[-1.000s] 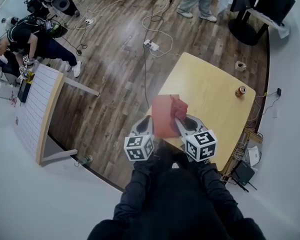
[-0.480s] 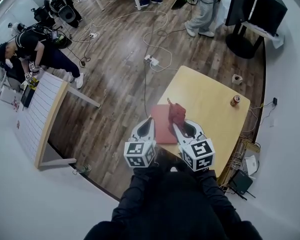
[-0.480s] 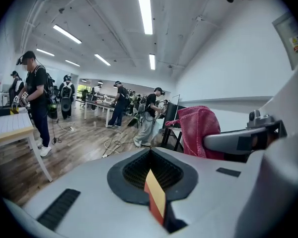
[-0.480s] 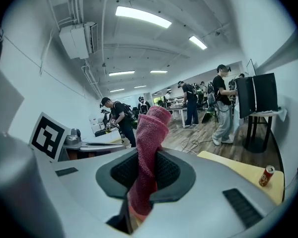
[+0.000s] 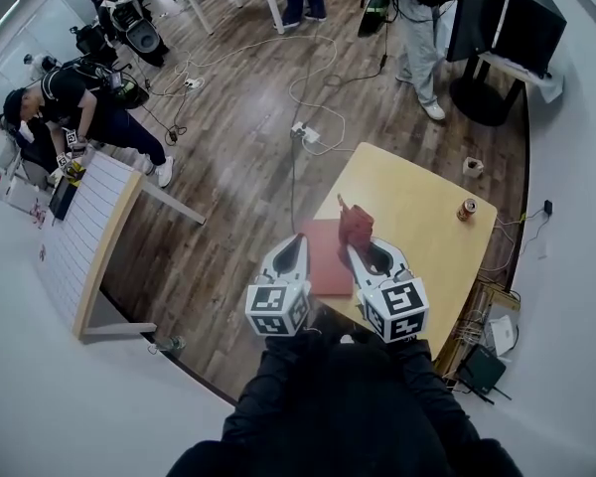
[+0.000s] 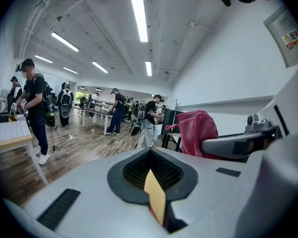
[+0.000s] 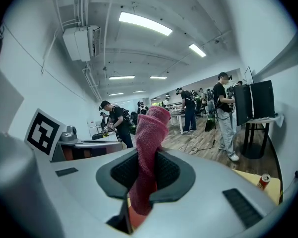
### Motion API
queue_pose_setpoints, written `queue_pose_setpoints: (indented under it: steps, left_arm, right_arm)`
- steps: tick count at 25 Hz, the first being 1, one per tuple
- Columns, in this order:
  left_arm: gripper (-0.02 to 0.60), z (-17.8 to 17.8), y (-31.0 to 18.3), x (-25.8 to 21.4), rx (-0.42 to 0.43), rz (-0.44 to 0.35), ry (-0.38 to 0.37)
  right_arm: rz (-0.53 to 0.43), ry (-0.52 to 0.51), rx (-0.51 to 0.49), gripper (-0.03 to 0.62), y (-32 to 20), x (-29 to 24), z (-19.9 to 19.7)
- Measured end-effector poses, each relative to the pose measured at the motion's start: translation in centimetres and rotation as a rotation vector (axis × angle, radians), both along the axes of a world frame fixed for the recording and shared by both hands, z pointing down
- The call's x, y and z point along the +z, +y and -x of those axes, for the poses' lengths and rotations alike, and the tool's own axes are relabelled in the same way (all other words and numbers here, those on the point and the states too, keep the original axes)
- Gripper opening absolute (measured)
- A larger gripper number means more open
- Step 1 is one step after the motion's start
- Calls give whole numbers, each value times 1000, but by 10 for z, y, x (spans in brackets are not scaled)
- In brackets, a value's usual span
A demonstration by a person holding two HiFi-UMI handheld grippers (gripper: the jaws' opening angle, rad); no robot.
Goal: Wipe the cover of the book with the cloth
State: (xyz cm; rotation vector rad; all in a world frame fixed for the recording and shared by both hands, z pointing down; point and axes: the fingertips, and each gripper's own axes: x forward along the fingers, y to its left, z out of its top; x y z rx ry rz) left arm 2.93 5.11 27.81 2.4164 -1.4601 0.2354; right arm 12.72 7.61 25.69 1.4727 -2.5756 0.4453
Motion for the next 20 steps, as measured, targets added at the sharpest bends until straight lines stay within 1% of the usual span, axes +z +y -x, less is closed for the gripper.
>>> queue_pose_setpoints:
  steps: [7, 20]
  left_arm:
    - [34, -5, 4, -7, -3, -20, 4]
    - [35, 1, 13, 5, -33, 12, -2]
  right_arm:
    - [-17, -1, 7, 75, 5, -4, -7]
    - [-1, -17, -7, 77, 10, 5, -5]
